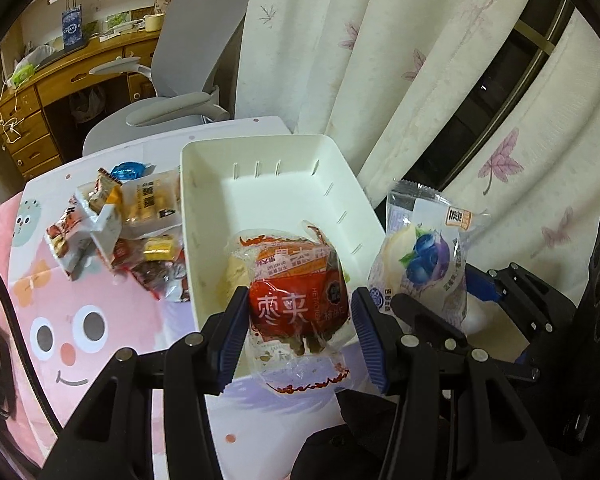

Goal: Organize snacks
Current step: 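Open the left gripper over the tray while the right gripper releases the blueberry bag inside, then withdraw both grippers from the tray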

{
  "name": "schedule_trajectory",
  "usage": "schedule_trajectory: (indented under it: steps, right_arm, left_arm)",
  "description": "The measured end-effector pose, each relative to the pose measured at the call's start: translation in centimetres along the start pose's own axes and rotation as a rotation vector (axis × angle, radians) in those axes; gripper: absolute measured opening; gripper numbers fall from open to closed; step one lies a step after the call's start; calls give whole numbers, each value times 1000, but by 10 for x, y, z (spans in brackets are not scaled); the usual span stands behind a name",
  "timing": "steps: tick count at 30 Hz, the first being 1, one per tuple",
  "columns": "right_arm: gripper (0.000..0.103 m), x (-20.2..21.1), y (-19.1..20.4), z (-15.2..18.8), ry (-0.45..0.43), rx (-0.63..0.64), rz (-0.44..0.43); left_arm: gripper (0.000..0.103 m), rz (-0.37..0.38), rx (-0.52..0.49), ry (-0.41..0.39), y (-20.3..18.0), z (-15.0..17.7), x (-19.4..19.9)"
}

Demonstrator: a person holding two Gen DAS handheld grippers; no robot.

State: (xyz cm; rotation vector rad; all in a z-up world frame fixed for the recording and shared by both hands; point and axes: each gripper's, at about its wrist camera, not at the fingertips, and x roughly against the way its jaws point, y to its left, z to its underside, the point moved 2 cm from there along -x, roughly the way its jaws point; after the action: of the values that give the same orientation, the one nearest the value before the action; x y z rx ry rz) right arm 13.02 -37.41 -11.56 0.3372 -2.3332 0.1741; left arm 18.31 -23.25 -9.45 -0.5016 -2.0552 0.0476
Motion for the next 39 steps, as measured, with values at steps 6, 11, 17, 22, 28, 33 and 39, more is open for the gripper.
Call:
schedule_trajectory:
  steps: [6, 11, 17, 22, 28, 33, 39]
  right_arm:
    - [49, -11, -16, 0, 25, 1, -11]
    - [63, -19, -27, -3, 28, -48, -37]
    - [64, -30, -28, -10, 33, -100, -81]
    - [64, -37, -17, -9, 61, -123, -131]
    - [64, -43, 8, -7, 95, -132, -200]
    - [64, -46, 32, -9, 122, -146, -230]
    - [64, -44, 68, -13, 140, -196, -225]
  left_arm:
    - [55, -29, 31, 2, -9, -7, -17]
    - [71, -45, 51, 10, -8, -5, -20]
    - [78, -95, 103, 16, 11, 5, -7]
    - [78, -135, 141, 35, 29, 18, 6]
    - [78, -158, 193, 49, 59, 39, 22]
    - [78, -161, 210, 56, 83, 55, 37]
    - [78, -156, 193, 66, 118, 65, 60]
